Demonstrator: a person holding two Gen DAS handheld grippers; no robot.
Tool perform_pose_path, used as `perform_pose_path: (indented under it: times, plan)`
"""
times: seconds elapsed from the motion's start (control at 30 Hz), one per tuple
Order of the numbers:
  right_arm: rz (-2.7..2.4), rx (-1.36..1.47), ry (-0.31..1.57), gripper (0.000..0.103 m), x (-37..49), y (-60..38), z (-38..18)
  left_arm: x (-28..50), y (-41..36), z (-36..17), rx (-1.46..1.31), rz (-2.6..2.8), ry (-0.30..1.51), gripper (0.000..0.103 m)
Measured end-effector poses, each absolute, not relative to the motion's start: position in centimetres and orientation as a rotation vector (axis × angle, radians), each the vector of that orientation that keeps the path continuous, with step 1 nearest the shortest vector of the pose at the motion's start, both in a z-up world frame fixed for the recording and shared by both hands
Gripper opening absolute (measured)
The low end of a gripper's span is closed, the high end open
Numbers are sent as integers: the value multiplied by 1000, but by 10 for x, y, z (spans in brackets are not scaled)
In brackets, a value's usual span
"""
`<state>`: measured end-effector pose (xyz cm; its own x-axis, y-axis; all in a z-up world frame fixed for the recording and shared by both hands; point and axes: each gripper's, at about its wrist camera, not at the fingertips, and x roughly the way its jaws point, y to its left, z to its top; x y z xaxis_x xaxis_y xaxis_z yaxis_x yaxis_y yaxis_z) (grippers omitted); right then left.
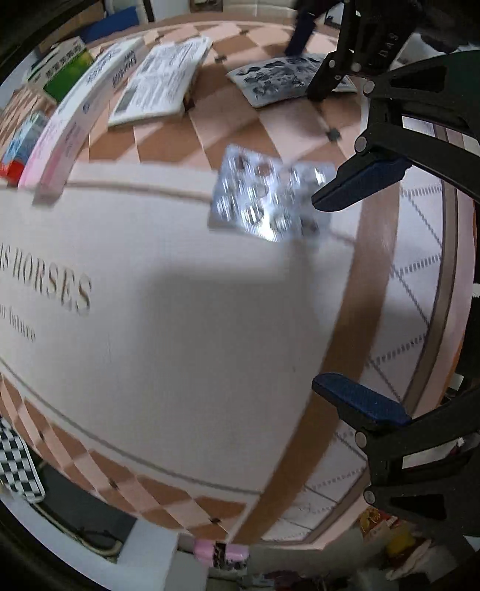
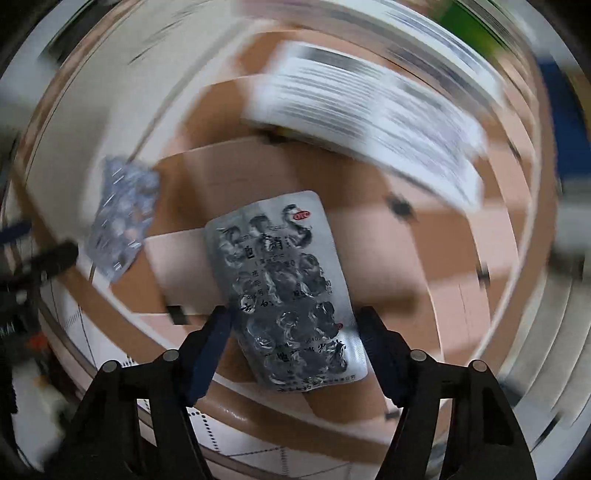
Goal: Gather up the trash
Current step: 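Grasp a silver blister pack with each gripper from the table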
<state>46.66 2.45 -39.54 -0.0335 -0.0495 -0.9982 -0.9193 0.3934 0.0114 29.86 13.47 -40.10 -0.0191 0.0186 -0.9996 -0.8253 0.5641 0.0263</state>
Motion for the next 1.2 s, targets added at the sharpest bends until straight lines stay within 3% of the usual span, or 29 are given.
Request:
perform_pose_path:
  times: [0.2, 0.23, 0.27, 0.3, 0.4, 0.47, 0.63, 0.7, 1.2]
  plan:
    - [591, -385, 1634, 73, 538, -44, -393, 332, 136, -423, -741, 686, 1499, 89]
    - [592, -343, 1659, 78, 543, -46, -394, 337, 136, -427, -733, 679, 1511, 89]
    - [604, -334, 1675, 88, 545, -47, -396, 339, 137, -431, -723, 676, 1521, 89]
    - [613, -329, 1675, 91, 547, -47, -396, 341, 137, -431, -701, 687, 1521, 88]
    - [622, -410, 1613, 91, 550, -42, -397, 346, 135, -427, -685, 676, 1497, 74]
    - [617, -459, 1576, 92, 535, -33, -400, 350, 127, -424, -666, 672, 1485, 54]
    - [568, -555, 1451, 81, 511, -25, -401, 346, 120, -421, -645, 684, 1481, 52]
    - [579, -555, 1429, 67, 507, -28, -397, 354, 114, -418, -630, 688, 1478, 52]
    - [651, -410, 1357, 67, 453, -71, -355, 323, 63, -320, -490, 670, 1287, 52]
